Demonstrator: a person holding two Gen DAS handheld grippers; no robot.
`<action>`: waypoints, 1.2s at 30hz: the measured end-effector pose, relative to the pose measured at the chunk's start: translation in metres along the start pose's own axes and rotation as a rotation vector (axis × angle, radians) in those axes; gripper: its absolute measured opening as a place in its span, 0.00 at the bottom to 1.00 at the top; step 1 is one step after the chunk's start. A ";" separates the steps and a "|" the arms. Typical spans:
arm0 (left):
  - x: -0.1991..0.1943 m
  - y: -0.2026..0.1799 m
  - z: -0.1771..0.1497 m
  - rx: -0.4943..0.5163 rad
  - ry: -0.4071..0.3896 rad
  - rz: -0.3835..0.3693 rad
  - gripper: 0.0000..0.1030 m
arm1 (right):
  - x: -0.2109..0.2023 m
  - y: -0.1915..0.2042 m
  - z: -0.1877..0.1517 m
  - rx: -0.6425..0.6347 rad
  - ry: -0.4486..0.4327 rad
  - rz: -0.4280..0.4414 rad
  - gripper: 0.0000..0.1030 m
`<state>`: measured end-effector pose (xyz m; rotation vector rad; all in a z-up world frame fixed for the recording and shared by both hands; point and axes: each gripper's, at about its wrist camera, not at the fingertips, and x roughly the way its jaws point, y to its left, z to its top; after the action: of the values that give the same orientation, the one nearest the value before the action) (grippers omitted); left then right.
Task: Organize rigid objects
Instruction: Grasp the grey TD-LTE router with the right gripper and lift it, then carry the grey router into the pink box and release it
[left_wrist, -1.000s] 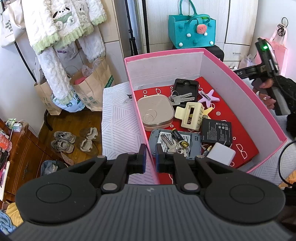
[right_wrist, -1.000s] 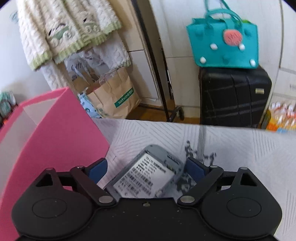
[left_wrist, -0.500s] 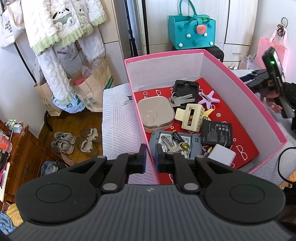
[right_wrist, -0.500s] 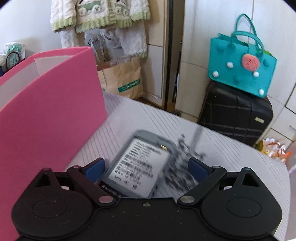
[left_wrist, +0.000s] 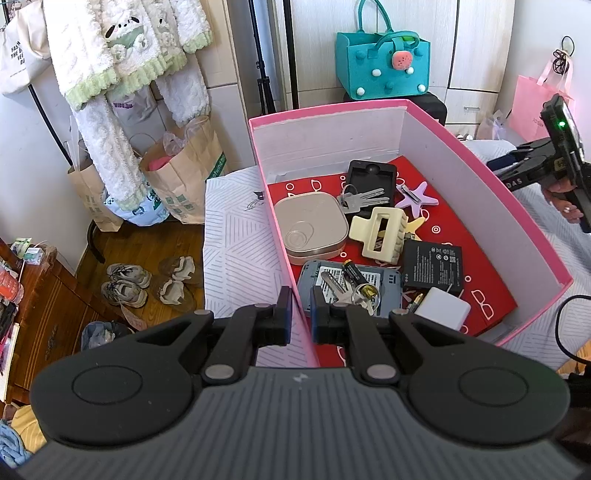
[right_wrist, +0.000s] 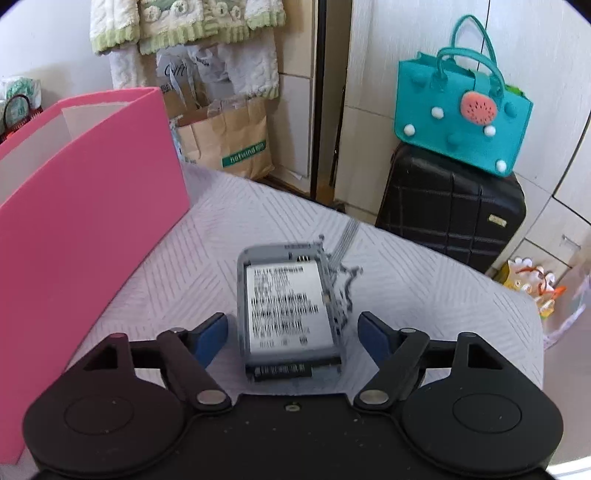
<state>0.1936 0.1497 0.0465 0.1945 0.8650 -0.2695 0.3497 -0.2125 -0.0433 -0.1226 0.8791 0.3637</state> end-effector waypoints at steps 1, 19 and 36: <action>0.000 0.000 0.000 0.000 0.000 0.001 0.08 | 0.002 -0.002 0.000 0.015 -0.014 0.001 0.80; -0.001 0.002 0.000 0.002 -0.002 0.006 0.08 | -0.075 0.033 0.009 0.019 -0.223 0.043 0.63; -0.001 0.002 0.001 -0.006 -0.012 0.005 0.08 | -0.103 0.134 0.076 -0.193 -0.221 0.379 0.63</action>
<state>0.1938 0.1514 0.0481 0.1893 0.8537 -0.2628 0.2969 -0.0958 0.0899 -0.0911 0.6442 0.8021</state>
